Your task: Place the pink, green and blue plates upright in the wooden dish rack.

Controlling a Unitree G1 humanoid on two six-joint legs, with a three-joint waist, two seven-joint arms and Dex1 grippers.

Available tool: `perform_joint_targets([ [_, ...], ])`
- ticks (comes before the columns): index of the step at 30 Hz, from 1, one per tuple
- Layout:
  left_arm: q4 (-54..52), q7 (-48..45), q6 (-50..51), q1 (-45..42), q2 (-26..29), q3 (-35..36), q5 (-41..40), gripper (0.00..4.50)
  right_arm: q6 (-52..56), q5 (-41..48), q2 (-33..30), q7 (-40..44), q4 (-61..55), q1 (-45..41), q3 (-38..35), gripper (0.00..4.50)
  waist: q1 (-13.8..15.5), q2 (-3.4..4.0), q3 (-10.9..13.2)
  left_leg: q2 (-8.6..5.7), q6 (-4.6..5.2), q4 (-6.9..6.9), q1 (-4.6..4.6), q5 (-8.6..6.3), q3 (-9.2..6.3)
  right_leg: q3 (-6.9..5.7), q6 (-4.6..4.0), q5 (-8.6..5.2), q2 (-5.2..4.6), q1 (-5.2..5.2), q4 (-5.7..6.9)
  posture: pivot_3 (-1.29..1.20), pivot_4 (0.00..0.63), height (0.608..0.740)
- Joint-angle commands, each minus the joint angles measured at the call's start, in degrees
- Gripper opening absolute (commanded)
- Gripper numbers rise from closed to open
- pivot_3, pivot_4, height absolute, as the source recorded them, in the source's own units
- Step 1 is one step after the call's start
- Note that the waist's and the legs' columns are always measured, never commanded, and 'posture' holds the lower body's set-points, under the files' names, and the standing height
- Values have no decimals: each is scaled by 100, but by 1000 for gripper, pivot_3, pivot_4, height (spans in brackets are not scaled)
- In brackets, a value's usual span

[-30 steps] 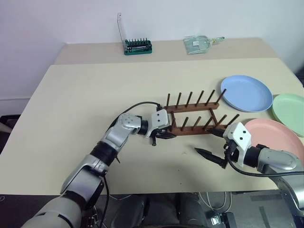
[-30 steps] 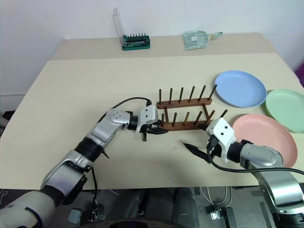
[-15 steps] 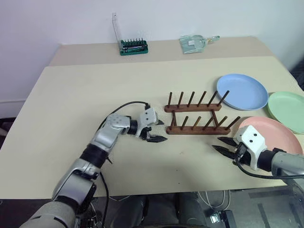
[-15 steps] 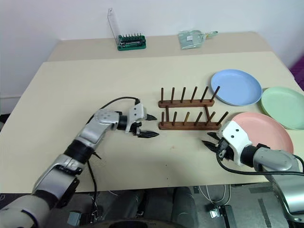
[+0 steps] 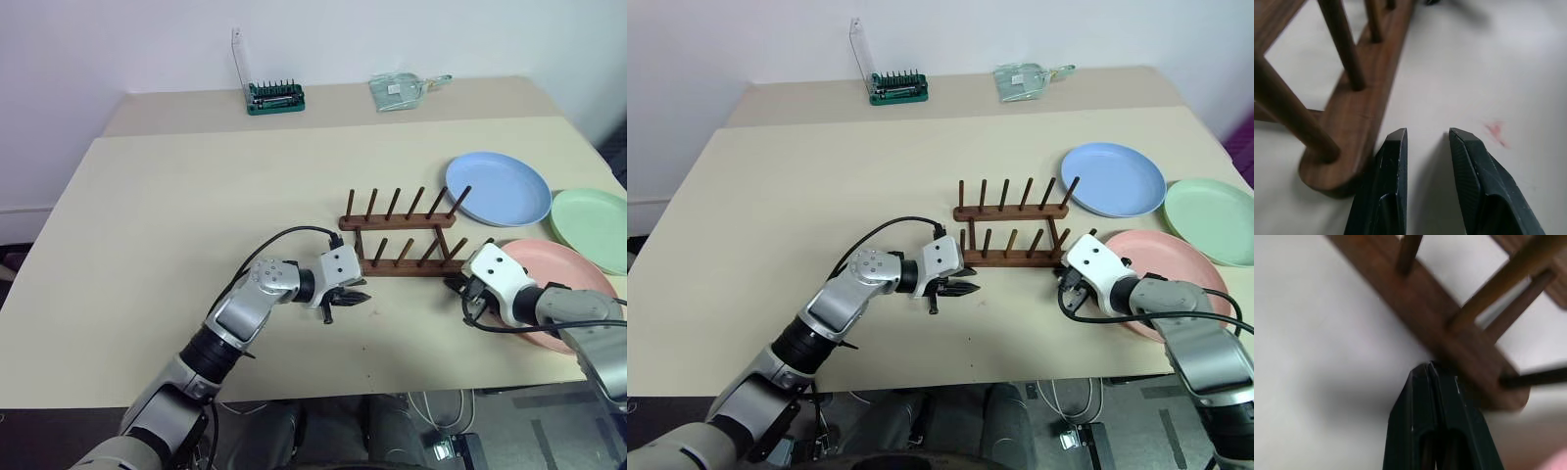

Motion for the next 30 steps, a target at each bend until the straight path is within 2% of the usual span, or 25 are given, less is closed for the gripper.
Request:
perform_joint_targets([
  [1, 279, 670, 11, -101, -190, 74, 333, 1348, -88, -301, 171, -198, 377, -361, 224, 0, 0, -6, -2, -1, 1, 1, 2, 0, 0, 0, 0, 0, 0, 6, -4, 0, 150, 740],
  [10, 886, 1421, -135, -328, -494, 260, 462, 1348, -447, -653, 483, -258, 1063, -1117, 538, 0, -13, -6, -4, -2, -6, 4, 12, 4, -3, 0, 3, 3, 1, 12, 1, 0, 150, 740],
  [19, 1103, 1399, -514, -386, -408, 301, 417, 1348, -740, -834, 440, -169, 1132, -1298, 449, 0, -15, -4, -5, -3, -7, 4, 6, 4, -3, 0, 2, 5, 1, 6, 0, 0, 150, 740],
  [22, 920, 1238, -673, -258, -330, 295, 320, 1291, -292, -39, 141, 478, 105, -840, -318, 870, -3, -2, -6, -3, -7, 1, -1, 4, -5, 0, 1, 5, 1, -2, 2, 0, 150, 740],
  [25, 614, 1007, -734, -88, -271, 320, 152, 1291, 218, 620, -119, 875, -920, -268, -1225, 2347, -5, 0, -7, -3, -5, -2, -10, 3, -8, -1, 1, 5, 0, -13, 3, 0, 150, 740],
  [29, 120, 558, -684, 154, -185, 477, -297, 1291, 1017, 840, -284, 1020, -1665, 762, -2662, 4381, 22, -3, -6, -3, 4, -2, -12, -3, -5, -1, 2, 4, 0, -13, -2, 0, 150, 740],
  [30, 48, 466, -658, 178, -161, 506, -375, 1291, 1217, 976, -225, 1052, -1805, 962, -2888, 4381, 29, -4, -5, -4, 5, -1, -14, -3, -5, -1, 2, 4, -1, -13, -2, 0, 150, 740],
])
